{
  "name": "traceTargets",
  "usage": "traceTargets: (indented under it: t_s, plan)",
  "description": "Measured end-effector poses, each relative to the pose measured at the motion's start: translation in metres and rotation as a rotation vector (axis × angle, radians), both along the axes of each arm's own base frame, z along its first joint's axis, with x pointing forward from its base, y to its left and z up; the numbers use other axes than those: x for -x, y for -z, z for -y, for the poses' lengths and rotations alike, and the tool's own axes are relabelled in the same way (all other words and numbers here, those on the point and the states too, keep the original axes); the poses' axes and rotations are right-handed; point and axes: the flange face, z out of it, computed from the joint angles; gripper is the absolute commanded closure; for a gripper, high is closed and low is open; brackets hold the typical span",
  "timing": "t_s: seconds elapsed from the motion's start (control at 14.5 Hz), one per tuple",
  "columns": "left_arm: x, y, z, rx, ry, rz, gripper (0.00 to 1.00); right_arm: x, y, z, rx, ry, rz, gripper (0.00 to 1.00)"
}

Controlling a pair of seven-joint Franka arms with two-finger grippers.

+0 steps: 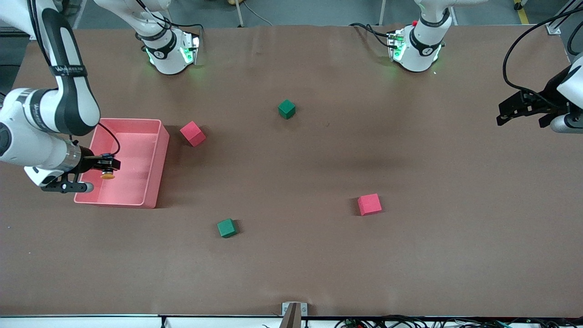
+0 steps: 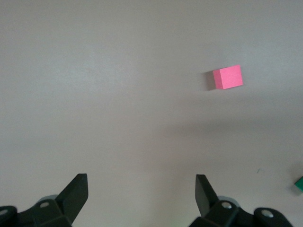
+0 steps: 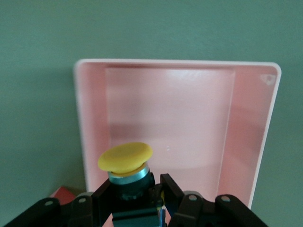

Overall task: Place and upright button with both arms
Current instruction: 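Carry the button with the right gripper to the table middle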

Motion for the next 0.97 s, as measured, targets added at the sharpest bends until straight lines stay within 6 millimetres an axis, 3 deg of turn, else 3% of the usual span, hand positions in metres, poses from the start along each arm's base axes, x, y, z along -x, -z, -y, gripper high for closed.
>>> traceTargets:
  t_s: [0.21, 0.55, 0.69, 0.97]
  plan:
    - [0.000, 0.000, 0.000, 0.000, 0.000, 0.000, 0.00, -0.012, -0.037, -0.076, 0.022, 0.015, 0.009, 1.00]
    - [0.000, 0.001, 0.000, 0.000, -0.001, -0.003, 0.00, -0.001, -0.054, -0.233, -0.048, 0.067, 0.027, 0.99]
    - [-0.001, 0.004, -0.001, 0.000, -0.001, -0.007, 0.00, 0.007, -0.048, -0.291, -0.053, 0.040, 0.023, 0.99]
    - [-0.003, 0.007, -0.001, 0.000, -0.002, -0.013, 0.00, 0.032, -0.011, -0.410, -0.042, -0.096, 0.014, 0.98]
